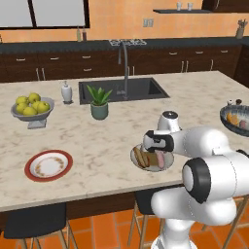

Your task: Place one bun and one sausage from the bowl on each plate.

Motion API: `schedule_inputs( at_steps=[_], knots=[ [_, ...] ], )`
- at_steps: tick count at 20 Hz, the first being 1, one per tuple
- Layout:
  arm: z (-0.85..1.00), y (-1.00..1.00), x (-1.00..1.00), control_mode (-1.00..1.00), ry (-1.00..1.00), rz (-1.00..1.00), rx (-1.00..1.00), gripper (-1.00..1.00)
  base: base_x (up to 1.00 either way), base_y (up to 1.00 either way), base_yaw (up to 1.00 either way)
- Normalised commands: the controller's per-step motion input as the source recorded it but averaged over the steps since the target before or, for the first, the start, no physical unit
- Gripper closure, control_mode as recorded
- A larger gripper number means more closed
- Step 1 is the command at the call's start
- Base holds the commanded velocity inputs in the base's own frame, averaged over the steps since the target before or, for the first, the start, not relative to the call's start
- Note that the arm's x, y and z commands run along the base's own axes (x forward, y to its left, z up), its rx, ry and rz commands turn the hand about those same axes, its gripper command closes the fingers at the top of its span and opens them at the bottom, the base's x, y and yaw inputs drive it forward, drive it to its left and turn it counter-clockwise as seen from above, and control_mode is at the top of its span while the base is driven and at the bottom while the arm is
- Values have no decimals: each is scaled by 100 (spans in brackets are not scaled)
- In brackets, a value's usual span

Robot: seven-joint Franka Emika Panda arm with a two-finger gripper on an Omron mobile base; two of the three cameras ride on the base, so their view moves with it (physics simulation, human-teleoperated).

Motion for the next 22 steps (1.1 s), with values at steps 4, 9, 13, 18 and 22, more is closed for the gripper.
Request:
schedule_inputs(
  at_steps=[4,9,13,18,22],
  knots=[
    [24,-7,12,-100,0,0,0,-100,0,0,0],
    [76,-1,-57,-100,-1,0,0,-100,0,0,0],
    [79,6,-99,-100,-2,0,-1,-100,0,0,0],
    [77,16,-91,-100,0,-6,-1,-100,0,0,0],
    [46,-4,-99,-100,-2,0,0,-100,0,0,0]
  ],
)
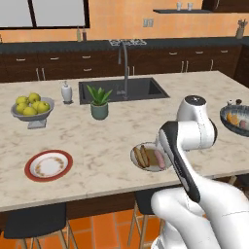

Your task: Place one bun and one sausage from the bowl on each plate.

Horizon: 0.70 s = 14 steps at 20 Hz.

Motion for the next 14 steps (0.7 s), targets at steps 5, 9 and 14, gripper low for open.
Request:
schedule_inputs(
  at_steps=[5,9,14],
  knots=[
    [55,3,-42,-100,-4,0,0,-100,0,0,0],
    [18,0,0,100,0,0,0,-100,-12,-28,-1],
    [0,0,0,100,0,0,0,-100,-43,-96,-6]
  ],
)
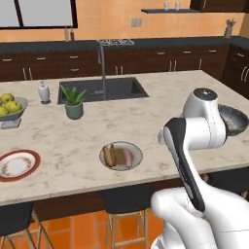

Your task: Place one bun and one sausage from the bowl on each plate.

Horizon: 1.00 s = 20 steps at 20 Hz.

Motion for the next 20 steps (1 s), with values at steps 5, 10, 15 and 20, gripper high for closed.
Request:
schedule_inputs(
  at_steps=[5,10,15,20],
  knots=[
    [0,0,0,100,0,0,0,-100,0,-100,-5],
    [0,0,0,100,0,0,0,-100,26,-92,0],
    [0,0,0,100,0,0,0,-100,60,-49,0],
    [0,0,0,100,0,0,0,-100,45,-30,0]
  ],
)
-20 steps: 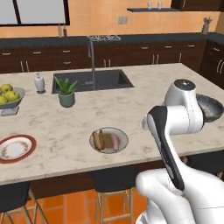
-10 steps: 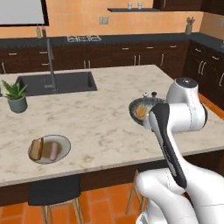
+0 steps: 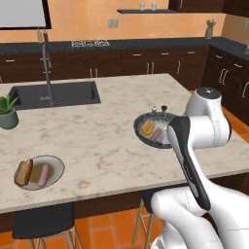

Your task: Place one bun and one sausage from the bowl on each plate.

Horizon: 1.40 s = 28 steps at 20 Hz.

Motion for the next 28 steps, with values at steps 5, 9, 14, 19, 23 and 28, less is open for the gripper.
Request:
schedule_inputs(
  at_steps=[5,9,14,19,23,28],
  knots=[
    [0,-12,50,-100,0,0,5,-100,16,-13,0],
    [0,-8,100,-100,0,0,13,-100,0,0,0],
    [0,-10,100,-100,0,-3,10,-100,0,0,0],
    [-19,-8,92,-100,4,-12,5,-100,0,0,0],
    [-49,0,72,-100,1,-24,6,-100,0,0,0],
    [-51,-15,71,-100,4,-14,16,-100,0,0,0]
  ],
)
